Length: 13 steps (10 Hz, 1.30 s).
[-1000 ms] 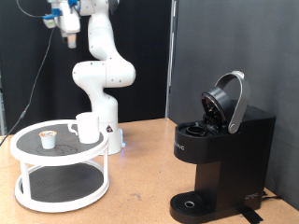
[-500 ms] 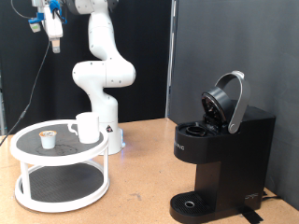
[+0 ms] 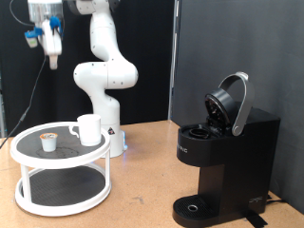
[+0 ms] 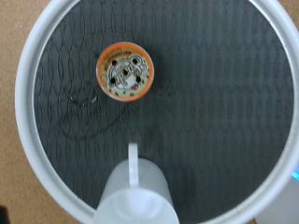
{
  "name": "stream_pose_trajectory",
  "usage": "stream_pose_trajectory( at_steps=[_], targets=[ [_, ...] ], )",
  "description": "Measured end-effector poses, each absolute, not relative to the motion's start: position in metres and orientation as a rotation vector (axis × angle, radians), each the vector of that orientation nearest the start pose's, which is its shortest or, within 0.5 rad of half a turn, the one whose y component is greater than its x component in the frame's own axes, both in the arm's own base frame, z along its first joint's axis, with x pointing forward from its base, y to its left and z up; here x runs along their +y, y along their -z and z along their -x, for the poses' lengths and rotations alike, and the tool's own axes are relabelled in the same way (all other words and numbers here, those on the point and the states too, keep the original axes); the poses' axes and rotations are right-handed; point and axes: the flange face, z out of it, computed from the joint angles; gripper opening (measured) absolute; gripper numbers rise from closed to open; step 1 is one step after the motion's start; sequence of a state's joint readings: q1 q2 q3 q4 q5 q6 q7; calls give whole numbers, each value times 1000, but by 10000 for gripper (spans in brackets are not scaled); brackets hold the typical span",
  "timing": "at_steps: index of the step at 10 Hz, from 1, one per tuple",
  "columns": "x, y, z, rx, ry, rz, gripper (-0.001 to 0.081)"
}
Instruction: Make a cup of coffee with the keurig machine
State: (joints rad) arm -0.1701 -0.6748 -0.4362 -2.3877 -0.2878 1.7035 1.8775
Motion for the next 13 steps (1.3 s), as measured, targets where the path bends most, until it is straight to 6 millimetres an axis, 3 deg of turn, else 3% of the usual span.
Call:
stream_pose_trajectory(
  at_steps=[7,10,13],
  targets=[
    [-246,-411,-297,2938,57,1179,734],
    [-250,-383,-301,2945,72,1184,734],
    [-252,-368,-299,2936,92,1174,734]
  ],
)
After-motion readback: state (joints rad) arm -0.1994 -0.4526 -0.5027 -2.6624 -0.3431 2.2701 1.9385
